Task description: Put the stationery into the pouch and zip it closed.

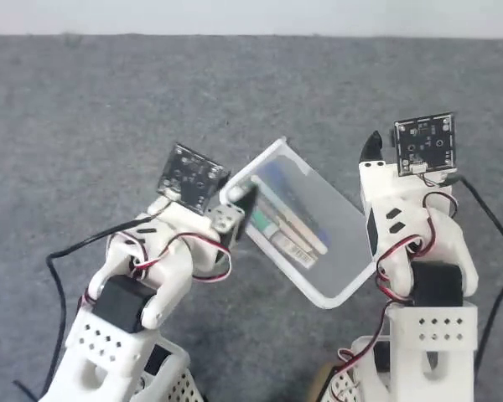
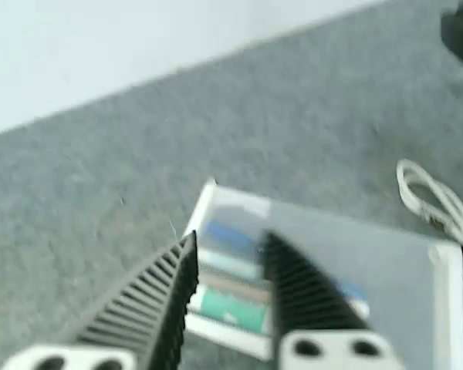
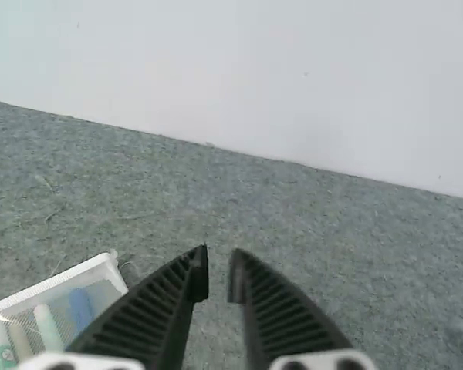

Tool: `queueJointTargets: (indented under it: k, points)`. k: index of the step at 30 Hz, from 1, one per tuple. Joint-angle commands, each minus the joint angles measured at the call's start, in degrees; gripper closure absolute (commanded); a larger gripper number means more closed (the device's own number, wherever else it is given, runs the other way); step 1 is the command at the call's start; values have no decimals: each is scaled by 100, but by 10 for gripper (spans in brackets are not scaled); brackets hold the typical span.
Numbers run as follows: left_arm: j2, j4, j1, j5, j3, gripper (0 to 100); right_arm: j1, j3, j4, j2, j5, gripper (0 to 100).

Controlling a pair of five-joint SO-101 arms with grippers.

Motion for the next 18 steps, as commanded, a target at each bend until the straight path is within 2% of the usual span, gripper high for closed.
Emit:
queueJointTargets:
  k: [1,11,18]
  points:
    - [-149,-510,-211,-9,48,991,-22,-264,84,-251,18,993]
    - [-149,-563,-1090,-18,22,990,31,-211,1235,-418,18,992]
    - [-149,-554,-1785,9,22,988,31,862,1464,-1763,53,992]
